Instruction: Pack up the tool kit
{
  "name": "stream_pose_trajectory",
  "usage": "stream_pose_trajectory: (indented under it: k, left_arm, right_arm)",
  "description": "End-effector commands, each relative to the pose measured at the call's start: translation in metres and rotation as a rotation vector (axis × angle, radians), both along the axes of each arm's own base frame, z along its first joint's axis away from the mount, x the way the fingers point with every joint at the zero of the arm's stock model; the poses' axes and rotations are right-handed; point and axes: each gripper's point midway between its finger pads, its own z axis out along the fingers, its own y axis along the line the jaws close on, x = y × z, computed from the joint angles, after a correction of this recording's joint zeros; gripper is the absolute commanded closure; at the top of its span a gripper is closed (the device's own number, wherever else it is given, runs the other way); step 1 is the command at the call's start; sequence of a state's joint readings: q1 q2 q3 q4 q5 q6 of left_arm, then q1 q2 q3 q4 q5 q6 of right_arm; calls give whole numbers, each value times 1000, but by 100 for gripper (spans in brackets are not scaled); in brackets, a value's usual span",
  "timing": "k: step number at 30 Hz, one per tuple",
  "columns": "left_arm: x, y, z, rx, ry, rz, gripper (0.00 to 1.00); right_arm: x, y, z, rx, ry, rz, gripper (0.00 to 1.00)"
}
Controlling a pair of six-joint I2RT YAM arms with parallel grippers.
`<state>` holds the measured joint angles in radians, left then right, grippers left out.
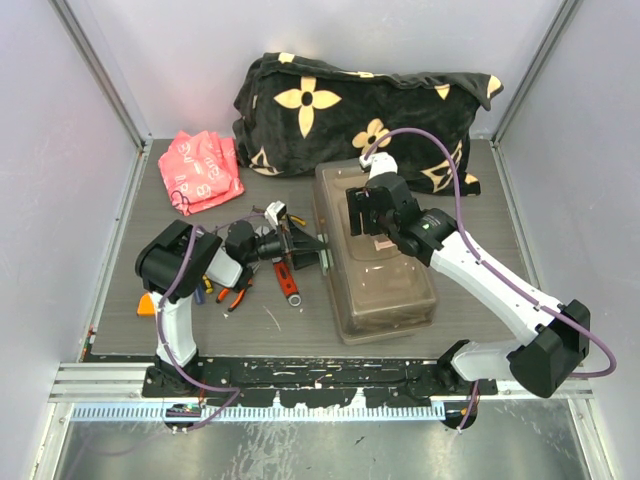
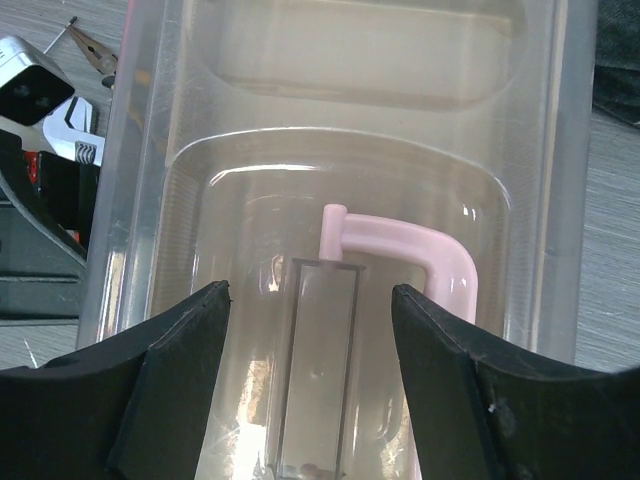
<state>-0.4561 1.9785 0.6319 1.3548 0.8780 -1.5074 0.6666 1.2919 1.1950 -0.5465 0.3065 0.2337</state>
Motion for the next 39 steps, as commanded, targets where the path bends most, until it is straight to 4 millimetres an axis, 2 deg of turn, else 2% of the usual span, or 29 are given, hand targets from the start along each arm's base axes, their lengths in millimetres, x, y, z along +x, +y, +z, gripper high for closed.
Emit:
stream_pose_trajectory:
  k: [1, 4, 7, 11, 15, 16, 22, 39]
  left_arm:
    - [-3, -13, 25, -57, -110, -35, 32]
    - [-4, -14, 24, -55, -108, -41, 38]
    - [-5, -14, 24, -55, -110, -45, 49]
    - [-5, -14, 24, -54, -110, -43, 71]
    - [-6, -14, 25, -55, -109, -45, 98]
    - [-6, -14, 25, -56, -108, -46, 100]
    - [-10, -12, 30, -43, -99, -42, 100]
    - [-18, 0, 25, 159, -46, -2, 100]
  right_arm:
    - [-28, -13, -44, -82, 170, 12, 29]
    - [-28, -12, -45, -81, 173, 13, 29]
    - [-29, -12, -45, -81, 175, 14, 29]
    - [-28, -12, -44, -79, 172, 14, 29]
    - [-29, -13, -45, -80, 175, 14, 29]
    - [-30, -13, -45, -78, 175, 14, 29]
    - [-31, -14, -46, -81, 175, 11, 29]
    - [-34, -16, -46, -67, 170, 9, 29]
